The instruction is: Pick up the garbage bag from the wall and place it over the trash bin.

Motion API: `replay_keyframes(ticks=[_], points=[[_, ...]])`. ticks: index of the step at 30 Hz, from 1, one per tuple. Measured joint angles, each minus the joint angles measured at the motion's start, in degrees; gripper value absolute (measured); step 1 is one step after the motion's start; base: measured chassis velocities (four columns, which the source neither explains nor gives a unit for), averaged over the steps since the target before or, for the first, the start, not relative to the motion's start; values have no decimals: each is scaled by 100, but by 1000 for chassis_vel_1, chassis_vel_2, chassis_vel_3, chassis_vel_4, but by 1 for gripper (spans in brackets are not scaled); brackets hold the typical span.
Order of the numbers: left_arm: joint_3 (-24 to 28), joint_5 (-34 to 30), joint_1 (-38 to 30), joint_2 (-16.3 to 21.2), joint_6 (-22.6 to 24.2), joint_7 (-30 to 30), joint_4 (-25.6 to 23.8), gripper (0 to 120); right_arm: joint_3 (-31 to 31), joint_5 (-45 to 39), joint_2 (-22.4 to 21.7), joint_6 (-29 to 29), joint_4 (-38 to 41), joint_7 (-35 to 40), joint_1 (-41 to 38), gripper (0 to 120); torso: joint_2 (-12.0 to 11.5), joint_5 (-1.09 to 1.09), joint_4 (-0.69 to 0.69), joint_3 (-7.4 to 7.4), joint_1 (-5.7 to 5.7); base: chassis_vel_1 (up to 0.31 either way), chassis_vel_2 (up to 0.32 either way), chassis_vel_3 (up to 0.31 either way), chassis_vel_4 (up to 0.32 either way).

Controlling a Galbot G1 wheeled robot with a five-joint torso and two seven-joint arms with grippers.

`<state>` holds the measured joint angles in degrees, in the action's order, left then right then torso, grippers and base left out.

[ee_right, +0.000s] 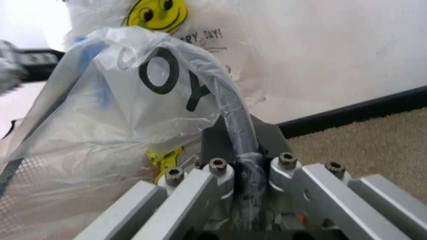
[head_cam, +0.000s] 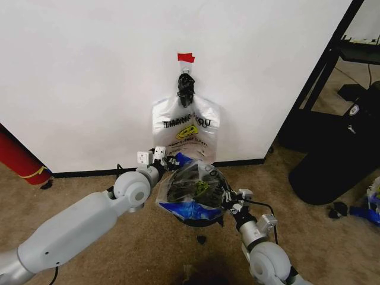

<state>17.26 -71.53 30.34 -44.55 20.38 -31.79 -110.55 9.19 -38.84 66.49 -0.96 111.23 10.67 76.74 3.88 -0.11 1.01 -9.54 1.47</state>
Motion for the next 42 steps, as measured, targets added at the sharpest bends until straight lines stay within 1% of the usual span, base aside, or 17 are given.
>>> replay_keyframes(ticks=[3, 4, 5, 7, 8, 9, 12, 13, 17, 19, 20, 22, 24, 31, 36, 37, 42], points=[[-271, 53, 183, 116, 17, -54, -231, 48, 16, -88, 26, 55, -10, 50, -38, 1, 0, 0, -2, 0, 0, 0, 0, 0, 0], [-453, 92, 340, 215, 37, -110, -398, 55, 30, -167, 40, 94, -28, 86, -74, 1, 0, -1, -2, 0, 0, 0, 0, 0, 0], [-528, 82, 410, 268, 70, -121, -469, 55, 35, -207, 43, 112, -35, 98, -86, 1, 0, -1, -2, 0, 0, 0, 0, 0, 0], [-573, 51, 453, 316, 104, -122, -513, 59, 39, -246, 44, 130, -38, 111, -97, 1, 0, -1, -2, 0, 0, 0, 0, 0, 0], [-620, 4, 512, 389, 144, -110, -561, 67, 41, -286, 46, 147, -42, 125, -110, 1, 0, 0, -2, 0, 0, 0, 0, 0, 0], [-632, 1, 531, 407, 153, -101, -565, 69, 41, -297, 47, 152, -43, 128, -114, 1, 0, 0, -2, 0, 0, 0, 0, 0, 0], [-650, -17, 552, 419, 189, -88, -554, 84, 11, -309, 55, 170, -43, 153, -130, 1, 0, -1, 0, 0, 0, 0, 0, 0, 0], [-650, -17, 552, 419, 189, -88, -554, 84, 11, -309, 55, 170, -43, 153, -130, 1, 0, -1, 0, 0, 0, 0, 0, 0, 0], [-585, -53, 446, 559, 376, 167, -608, 97, 5, -299, 57, 177, -34, 170, -123, 1, 0, 0, 0, 0, 0, 0, 0, 0, 0], [-519, 4, 327, 783, 907, 541, -656, 100, 20, -296, 39, 177, -19, 172, -101, 1, 0, -1, 0, 0, 0, 0, 0, 0, 0], [-519, 4, 327, 783, 907, 541, -656, 100, 20, -296, 39, 177, -19, 172, -101, 1, 0, -1, 0, 0, 0, 0, 0, 0, 0], [-523, 66, 266, 1002, 1289, 872, -664, 100, 45, -296, 26, 177, -1, 172, -96, 1, 0, 1, -1, 0, 0, 0, 0, 0, 0], [-590, 106, 272, 1100, 1362, 1000, -648, 100, 66, -296, 16, 177, 1, 168, -95, 1, 0, 0, -3, 0, 0, 0, 0, 0, 0], [-848, 47, 457, 1100, 1073, 1018, -820, 100, 56, -296, 10, 175, -6, 163, -121, 1, 0, 0, -1, 0, 0, 0, 0, 0, 0], [-895, -442, 618, 1095, 756, 1233, -1429, 100, 17, -255, 11, 182, -40, 170, -172, 1, 0, -1, 0, 0, 0, 0, 0, 0, 0], [-895, -442, 618, 1095, 756, 1233, -1429, 100, 17, -255, 11, 182, -40, 170, -172, 1, 0, -1, 0, 0, 0, 0, 0, 0, 0], [-894, -857, 778, 1322, 908, 1534, -2035, 100, 73, -257, -38, 188, -20, 172, -108, 1, 0, 1, -1, 0, 0, 0, 0, 0, 0]])
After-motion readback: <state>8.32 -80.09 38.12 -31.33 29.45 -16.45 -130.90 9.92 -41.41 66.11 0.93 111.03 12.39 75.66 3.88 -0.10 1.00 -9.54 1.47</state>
